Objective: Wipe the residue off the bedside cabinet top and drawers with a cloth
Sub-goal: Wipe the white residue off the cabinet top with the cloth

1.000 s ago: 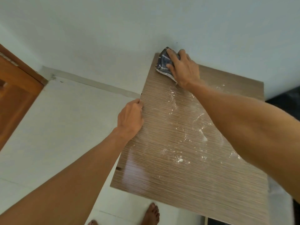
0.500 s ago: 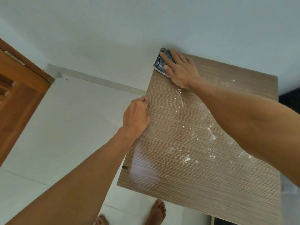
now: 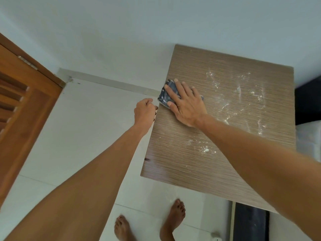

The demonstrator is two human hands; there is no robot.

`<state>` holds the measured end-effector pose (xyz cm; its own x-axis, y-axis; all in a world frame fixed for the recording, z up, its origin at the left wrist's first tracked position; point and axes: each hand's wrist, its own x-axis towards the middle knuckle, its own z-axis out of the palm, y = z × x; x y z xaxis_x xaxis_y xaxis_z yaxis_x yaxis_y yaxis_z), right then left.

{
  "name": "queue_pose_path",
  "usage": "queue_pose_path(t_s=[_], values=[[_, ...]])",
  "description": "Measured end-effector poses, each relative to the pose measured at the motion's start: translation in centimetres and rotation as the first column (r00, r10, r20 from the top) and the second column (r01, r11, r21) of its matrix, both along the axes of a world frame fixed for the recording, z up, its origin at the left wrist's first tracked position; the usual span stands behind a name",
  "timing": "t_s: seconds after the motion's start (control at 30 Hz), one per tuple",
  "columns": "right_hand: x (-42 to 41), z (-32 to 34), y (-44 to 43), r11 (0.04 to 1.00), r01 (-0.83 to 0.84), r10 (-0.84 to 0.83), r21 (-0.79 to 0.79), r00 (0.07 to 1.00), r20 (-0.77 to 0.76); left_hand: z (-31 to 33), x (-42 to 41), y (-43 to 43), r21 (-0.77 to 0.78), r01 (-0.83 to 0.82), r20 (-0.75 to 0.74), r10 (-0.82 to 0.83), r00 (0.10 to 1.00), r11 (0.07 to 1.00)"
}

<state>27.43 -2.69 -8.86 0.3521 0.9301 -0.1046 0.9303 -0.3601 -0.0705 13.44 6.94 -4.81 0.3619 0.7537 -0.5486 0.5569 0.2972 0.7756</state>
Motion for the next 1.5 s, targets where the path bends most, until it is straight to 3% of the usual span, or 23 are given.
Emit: queue_pose_path(t_s=[0.17,0.4,0.63,1.0,1.2,1.3,1.5], values=[[-6.2,0.4,-3.2,0.999,-0.025,0.024,-0.024,0.999,-0.04,1.4,-2.0,-0.8,-0.052,-0.029,-0.005,0.028,1.0,0.998],[-13.2,0.8,-7.7,0.995,-0.087,0.08,-0.052,0.988,-0.129,1.9,-4.7,-1.8,-0.067,0.075,-0.044,-0.078,0.996,0.995],[-16.7,0.8,-10.8,0.984,-0.167,0.156,-0.066,0.976,-0.15,1.4,-5.8,-2.8,0.02,0.221,-0.083,-0.219,0.972,0.975],[-19.9,0.9,-13.8,0.957,-0.28,0.264,-0.078,0.951,-0.163,0.7,-6.6,-4.4,0.088,0.288,-0.19,-0.268,0.945,0.954],[-18.7,3.5,-14.8,0.897,-0.427,0.361,-0.111,0.856,-0.371,2.7,-5.0,-6.0,0.213,0.414,-0.302,-0.343,0.889,0.885],[-16.5,6.1,-15.2,0.876,-0.452,0.331,-0.169,0.818,-0.471,3.5,-3.3,-6.1,0.267,0.483,-0.355,-0.381,0.854,0.834],[-5.4,8.2,-14.4,0.972,-0.22,0.16,-0.081,0.876,-0.454,3.0,1.1,-5.1,0.38,0.7,-0.442,-0.545,0.712,0.605]])
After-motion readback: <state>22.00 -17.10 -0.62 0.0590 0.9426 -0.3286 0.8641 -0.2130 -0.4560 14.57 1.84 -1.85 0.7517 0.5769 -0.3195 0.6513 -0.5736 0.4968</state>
